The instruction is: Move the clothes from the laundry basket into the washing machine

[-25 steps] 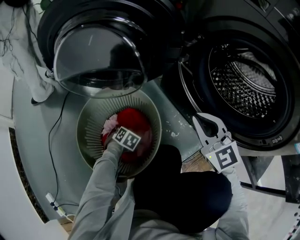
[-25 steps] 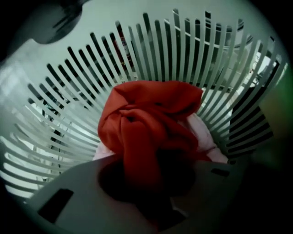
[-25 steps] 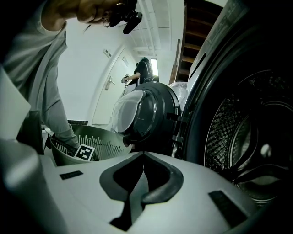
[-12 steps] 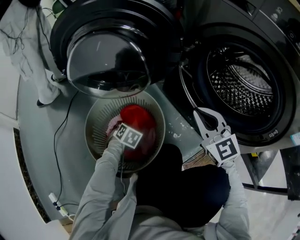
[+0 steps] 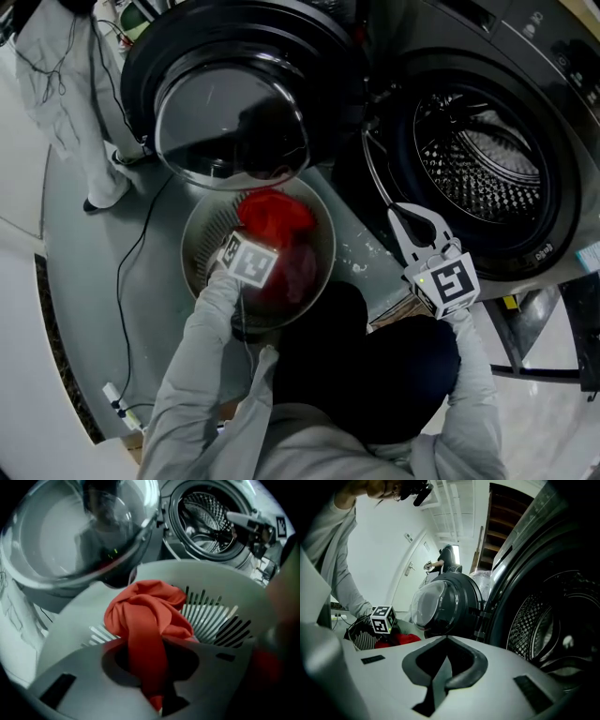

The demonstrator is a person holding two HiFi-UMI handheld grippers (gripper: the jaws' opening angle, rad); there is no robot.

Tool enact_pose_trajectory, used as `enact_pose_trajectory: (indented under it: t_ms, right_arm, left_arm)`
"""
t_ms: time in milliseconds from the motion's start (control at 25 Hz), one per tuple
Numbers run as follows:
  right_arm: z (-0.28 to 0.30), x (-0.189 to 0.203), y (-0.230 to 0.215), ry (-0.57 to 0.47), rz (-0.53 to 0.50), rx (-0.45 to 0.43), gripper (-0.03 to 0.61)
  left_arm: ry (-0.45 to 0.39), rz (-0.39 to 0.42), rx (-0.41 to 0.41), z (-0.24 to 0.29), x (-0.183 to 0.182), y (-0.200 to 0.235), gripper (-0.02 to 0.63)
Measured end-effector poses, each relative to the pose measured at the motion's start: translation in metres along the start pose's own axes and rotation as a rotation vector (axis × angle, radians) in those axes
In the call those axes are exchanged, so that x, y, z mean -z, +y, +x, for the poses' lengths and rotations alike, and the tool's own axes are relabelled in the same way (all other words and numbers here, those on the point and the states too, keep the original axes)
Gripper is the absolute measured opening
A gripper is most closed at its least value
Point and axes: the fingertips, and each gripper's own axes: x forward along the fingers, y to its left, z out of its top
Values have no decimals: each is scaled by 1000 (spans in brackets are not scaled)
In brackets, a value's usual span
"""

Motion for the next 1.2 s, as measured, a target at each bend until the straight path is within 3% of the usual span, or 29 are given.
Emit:
enact_pose_trajectory:
  t_ms: [400,920,1200]
  right_arm:
    - [7,-26,5,-34,-7,1,17]
    - [-6,-39,-3,-61,-6,37,17]
    - [-25,-38,-18,-69,15,90,17]
  left_arm:
    - [-120,23,-14,-78,-44,24,97]
    - [-381,118,-15,-171,-148,5,91]
    - [-462,183,3,-188,-196,-19,89]
